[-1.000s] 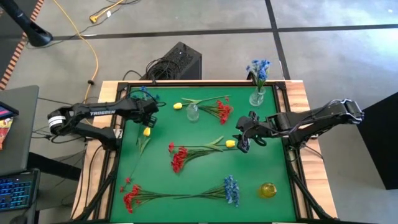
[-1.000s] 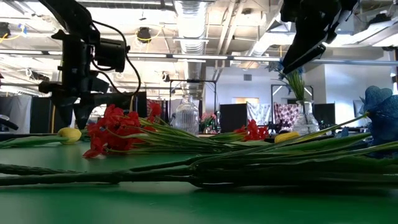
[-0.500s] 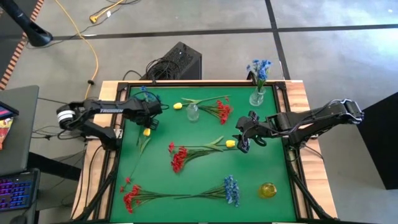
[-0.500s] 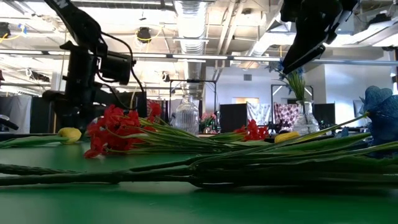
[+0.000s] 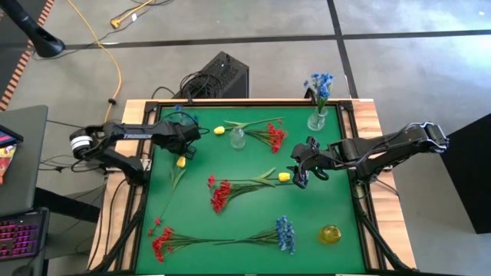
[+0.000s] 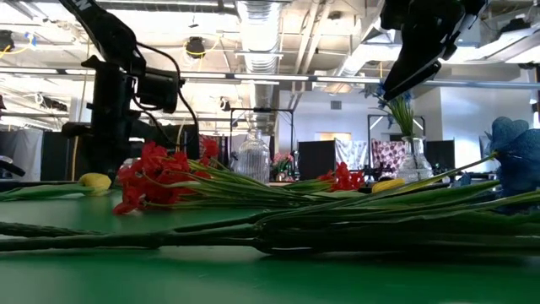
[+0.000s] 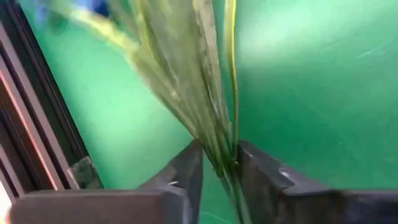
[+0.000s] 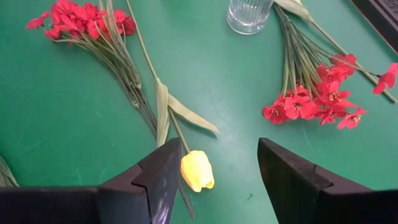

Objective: Sort flowers into vase by color
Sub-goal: Put the top blue flowers into the right transparent vase

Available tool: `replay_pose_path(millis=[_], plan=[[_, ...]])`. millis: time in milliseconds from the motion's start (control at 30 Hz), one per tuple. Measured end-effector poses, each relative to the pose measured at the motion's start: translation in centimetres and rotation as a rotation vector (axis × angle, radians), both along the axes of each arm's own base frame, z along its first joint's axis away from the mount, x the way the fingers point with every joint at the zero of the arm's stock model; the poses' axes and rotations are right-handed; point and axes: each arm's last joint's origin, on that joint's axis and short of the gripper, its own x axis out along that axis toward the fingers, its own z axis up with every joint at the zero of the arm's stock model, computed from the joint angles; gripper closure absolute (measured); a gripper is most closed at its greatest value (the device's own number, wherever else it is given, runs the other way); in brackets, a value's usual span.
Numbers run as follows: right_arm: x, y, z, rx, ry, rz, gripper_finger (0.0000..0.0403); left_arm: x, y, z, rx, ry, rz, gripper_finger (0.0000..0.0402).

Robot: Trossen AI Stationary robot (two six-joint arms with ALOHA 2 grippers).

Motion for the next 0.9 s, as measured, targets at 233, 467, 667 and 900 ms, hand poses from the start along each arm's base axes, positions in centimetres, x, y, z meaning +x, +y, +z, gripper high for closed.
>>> replay_pose_path(millis=[233,467,667,900], plan=[[0.1,0.0,0.1,0.003,-0.013,0.0,0.0163,-0.3,-0.1,1.7,0.087,-0.063,-0.028,0.0394],[0.4,0.1,0.3,0.012,-0.053,0.002,0.0163,-1.0,-0.3,5.3,0.261,-0.276,-0.073,0.039],[0.9,0.2,0.8,0.025,-0.127,0.005,0.0163,-1.7,-1.5,10.0,0.434,-0.621,-0.245,0.0392],[2.5,0.4,3.0,-0.018,-0.388,0.075,0.0163,-2.4,-3.8,15.3,0.567,-1.084,-0.621,0.0392]])
